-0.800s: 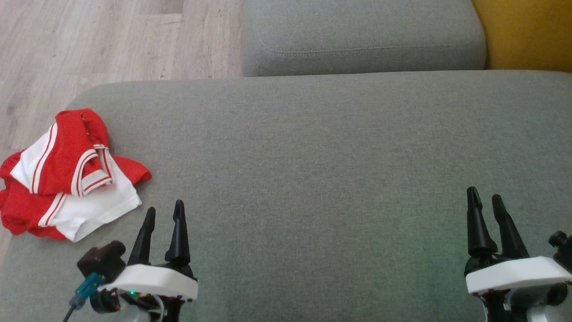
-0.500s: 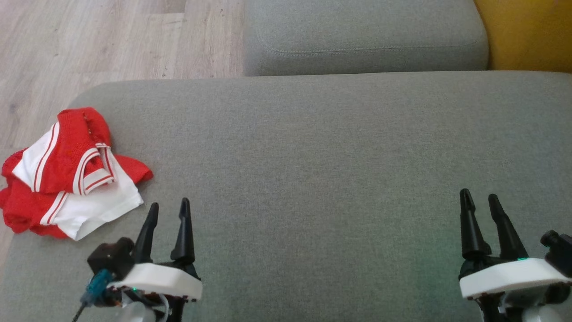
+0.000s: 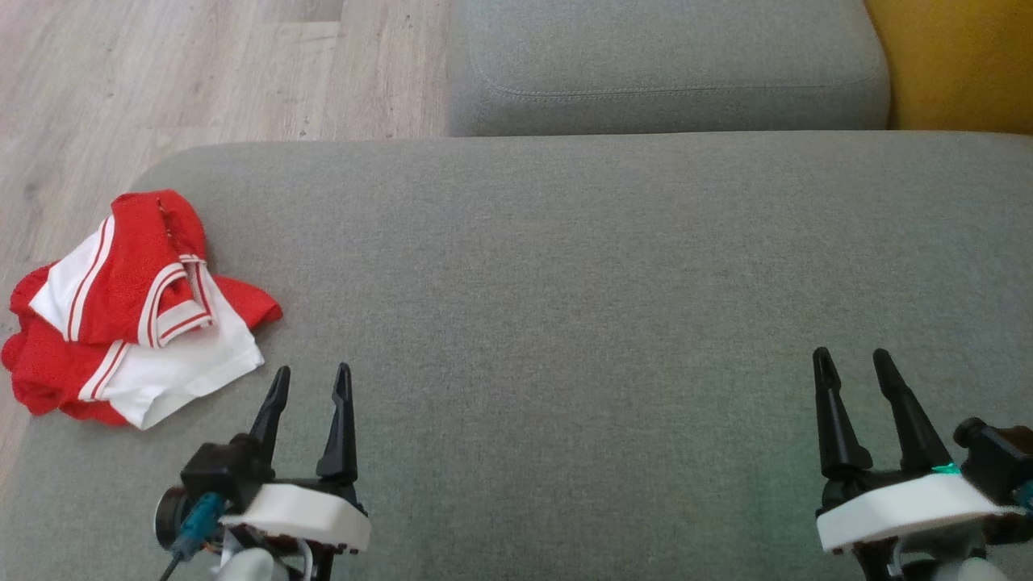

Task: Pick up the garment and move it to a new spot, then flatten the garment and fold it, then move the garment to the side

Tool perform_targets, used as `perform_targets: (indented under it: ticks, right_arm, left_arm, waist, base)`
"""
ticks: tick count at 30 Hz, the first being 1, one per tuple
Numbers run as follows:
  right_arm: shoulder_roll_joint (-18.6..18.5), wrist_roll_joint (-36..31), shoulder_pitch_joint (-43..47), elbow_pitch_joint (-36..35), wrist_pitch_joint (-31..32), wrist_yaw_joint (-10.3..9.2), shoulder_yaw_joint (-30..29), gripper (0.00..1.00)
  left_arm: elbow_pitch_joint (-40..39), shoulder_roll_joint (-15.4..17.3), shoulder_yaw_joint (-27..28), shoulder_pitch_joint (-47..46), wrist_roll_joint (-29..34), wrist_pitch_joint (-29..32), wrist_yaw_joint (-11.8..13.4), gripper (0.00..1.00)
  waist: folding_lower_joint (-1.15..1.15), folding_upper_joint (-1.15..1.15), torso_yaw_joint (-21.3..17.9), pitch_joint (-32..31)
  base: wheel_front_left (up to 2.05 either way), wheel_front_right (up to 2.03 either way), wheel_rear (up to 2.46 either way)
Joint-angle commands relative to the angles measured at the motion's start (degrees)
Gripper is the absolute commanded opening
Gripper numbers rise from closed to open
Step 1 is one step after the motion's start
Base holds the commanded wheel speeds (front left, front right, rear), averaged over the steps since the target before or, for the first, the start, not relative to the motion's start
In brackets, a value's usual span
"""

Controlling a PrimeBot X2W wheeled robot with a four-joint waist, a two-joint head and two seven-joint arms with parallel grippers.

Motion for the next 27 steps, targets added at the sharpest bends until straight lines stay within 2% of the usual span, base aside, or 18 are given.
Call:
perform_targets:
  ticks: [1, 14, 22, 27]
  right_arm:
    - [-0.3, -1.9, -0.9, -2.7, -0.2, -0.04, 1.3, 1.0]
    - [-0.3, -9.6, 0.8, -5.0, 0.3, -0.04, 1.5, 1.0]
    - [-0.3, -10.4, 1.8, -5.4, 0.2, -0.04, 0.5, 1.0]
    - [-0.3, -8.3, 1.7, -4.3, 0.2, -0.04, -0.3, 1.0]
  left_arm:
    - [-1.4, 1.1, 0.9, -3.1, 1.8, -1.0, 0.2, 1.0]
    - [1.8, 1.4, -0.7, -4.1, 9.1, -3.1, 0.6, 1.0]
    - [3.7, 1.1, -1.0, -4.4, 11.8, -3.3, 1.4, 1.0]
    - [4.3, 0.7, -0.4, -4.3, 10.6, -2.7, 1.8, 1.0]
  waist:
    - [0.0, 0.0, 0.0, 0.0]
    - [0.0, 0.0, 0.3, 0.2]
    - [0.0, 0.0, 0.6, 0.3]
    - [0.0, 0.0, 0.6, 0.3]
  base:
    - [0.0, 0.0, 0.0]
    - [0.0, 0.0, 0.0]
    - [0.0, 0.0, 0.0]
    - [0.0, 0.0, 0.0]
